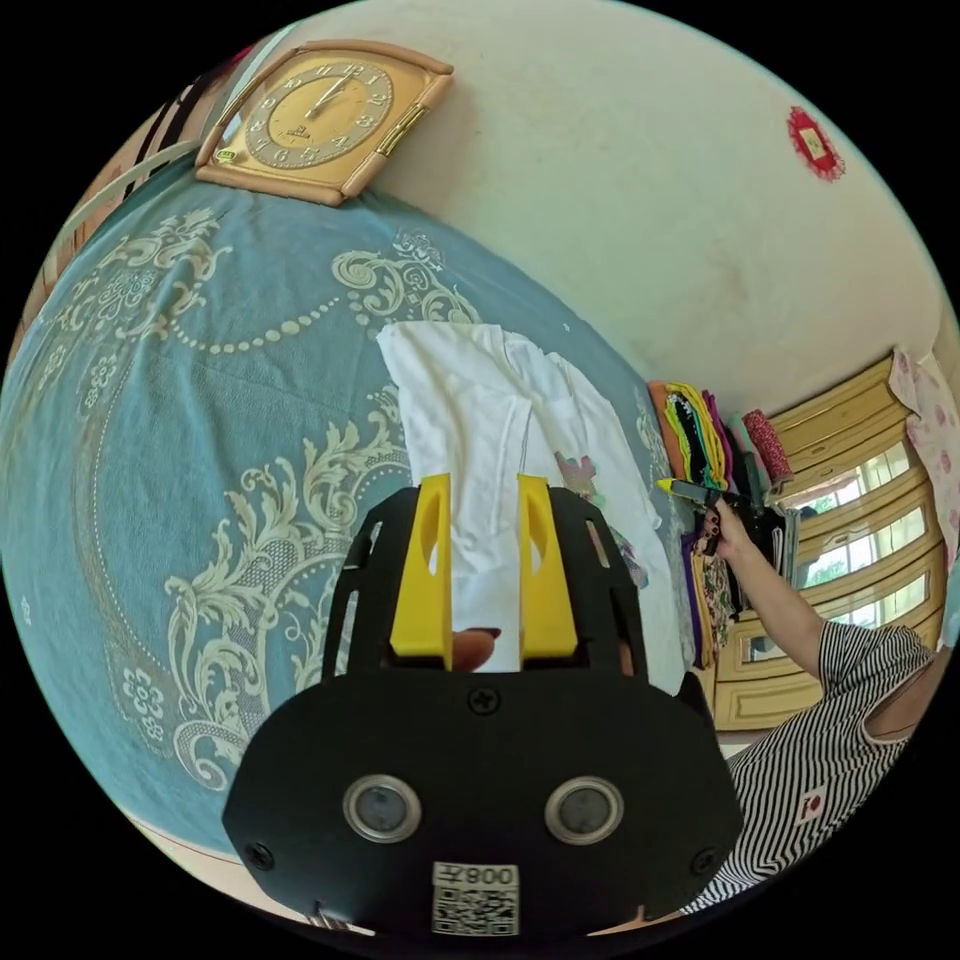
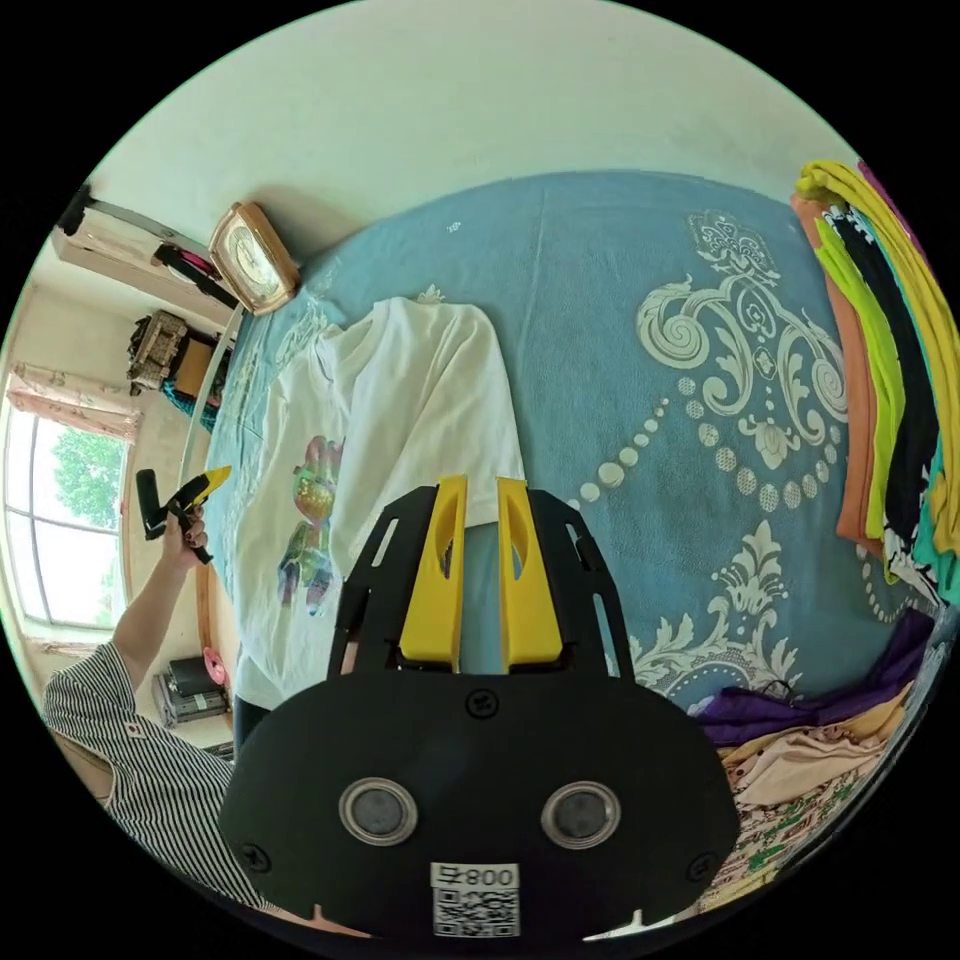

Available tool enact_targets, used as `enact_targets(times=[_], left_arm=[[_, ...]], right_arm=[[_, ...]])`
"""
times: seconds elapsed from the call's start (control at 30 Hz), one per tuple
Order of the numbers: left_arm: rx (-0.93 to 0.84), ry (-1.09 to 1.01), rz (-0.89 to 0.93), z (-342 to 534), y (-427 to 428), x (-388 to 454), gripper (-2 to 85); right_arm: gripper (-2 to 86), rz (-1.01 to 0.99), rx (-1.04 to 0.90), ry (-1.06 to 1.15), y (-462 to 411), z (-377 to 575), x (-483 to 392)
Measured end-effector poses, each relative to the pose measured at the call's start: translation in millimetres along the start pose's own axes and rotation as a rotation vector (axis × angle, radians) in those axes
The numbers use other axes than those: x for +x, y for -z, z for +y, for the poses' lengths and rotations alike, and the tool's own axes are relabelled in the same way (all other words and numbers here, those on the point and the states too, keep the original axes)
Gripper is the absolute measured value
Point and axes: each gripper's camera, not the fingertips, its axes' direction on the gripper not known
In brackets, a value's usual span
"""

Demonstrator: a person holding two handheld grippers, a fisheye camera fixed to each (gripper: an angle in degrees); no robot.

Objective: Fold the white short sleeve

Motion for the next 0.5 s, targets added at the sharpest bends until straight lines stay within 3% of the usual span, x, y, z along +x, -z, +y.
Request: enact_targets(times=[0.13,0.3,0.43,0.5], left_arm=[[-0.030,-0.043,-0.072,-7.4,-35.8,1.3,10.8],[-0.077,-0.148,-0.090,-21.0,-82.2,15.0,10.4],[-0.210,-0.234,-0.271,-18.8,-132.0,27.7,7.3],[-0.193,-0.223,-0.292,-18.2,-135.8,24.0,5.4]], right_arm=[[5.0,0.159,-0.097,0.000,-85.8,-27.0,-8.8],[3.7,0.212,-0.071,-0.006,-143.6,-40.5,-12.9],[2.5,0.234,-0.069,0.013,-188.4,-47.8,-15.4],[1.7,0.231,-0.076,0.020,-205.6,-50.9,-16.0]])
